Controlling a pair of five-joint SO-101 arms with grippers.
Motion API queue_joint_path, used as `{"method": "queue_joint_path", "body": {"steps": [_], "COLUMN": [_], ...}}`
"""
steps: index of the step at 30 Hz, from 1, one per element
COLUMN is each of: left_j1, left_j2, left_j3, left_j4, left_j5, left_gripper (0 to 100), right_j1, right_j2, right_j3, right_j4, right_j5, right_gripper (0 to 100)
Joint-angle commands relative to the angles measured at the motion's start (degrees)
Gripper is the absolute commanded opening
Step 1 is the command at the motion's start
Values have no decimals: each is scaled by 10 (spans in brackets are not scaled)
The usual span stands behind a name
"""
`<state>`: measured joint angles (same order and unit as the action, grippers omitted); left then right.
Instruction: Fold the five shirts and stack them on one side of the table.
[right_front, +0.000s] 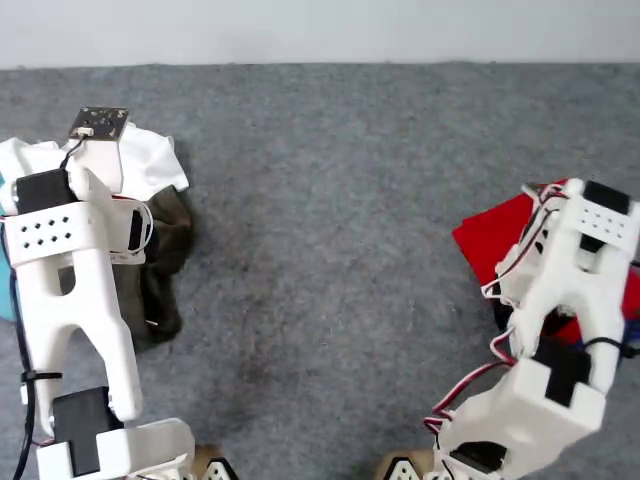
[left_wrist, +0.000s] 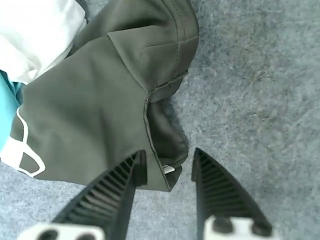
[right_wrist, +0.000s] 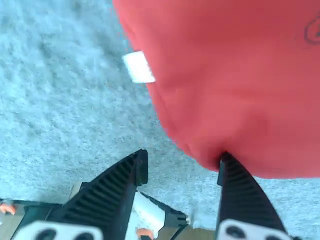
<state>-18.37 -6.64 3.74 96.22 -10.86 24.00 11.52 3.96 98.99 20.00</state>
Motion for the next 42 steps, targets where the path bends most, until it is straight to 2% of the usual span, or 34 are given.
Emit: {"method": "queue_joint_path", "body": {"steps": [1,7,10,16,23,27,30,32,37,42], "left_j1": [5,5,5,5,5,5,5,5,5,5], "left_j2": [-18,-18,-18,-18,-18,-18,-18,-18,-18,-18], "left_j3": [-1,-1,-1,-1,0,0,0,0,0,0], "left_j4": [-7,-7,-7,-6,-4,-5,-6,-6,-5,-5], "left_j5": [-4,-4,-4,-25,-25,-26,-26,-26,-26,-26], "left_gripper": [156,156,156,156,156,156,156,156,156,156], "right_j1": [32,36,26,31,32,31,41,65,132,151], "right_j2": [24,77,80,-18,-152,-168,-157,-139,-62,10], "right_j3": [-4,-3,-5,-6,-2,-3,-2,-2,-2,-5], "right_j4": [-5,-41,-15,35,38,36,-21,-99,-269,-305], "right_j5": [6,4,4,28,39,39,34,25,-69,-91], "right_gripper": [231,231,231,231,231,231,231,231,231,231]}}
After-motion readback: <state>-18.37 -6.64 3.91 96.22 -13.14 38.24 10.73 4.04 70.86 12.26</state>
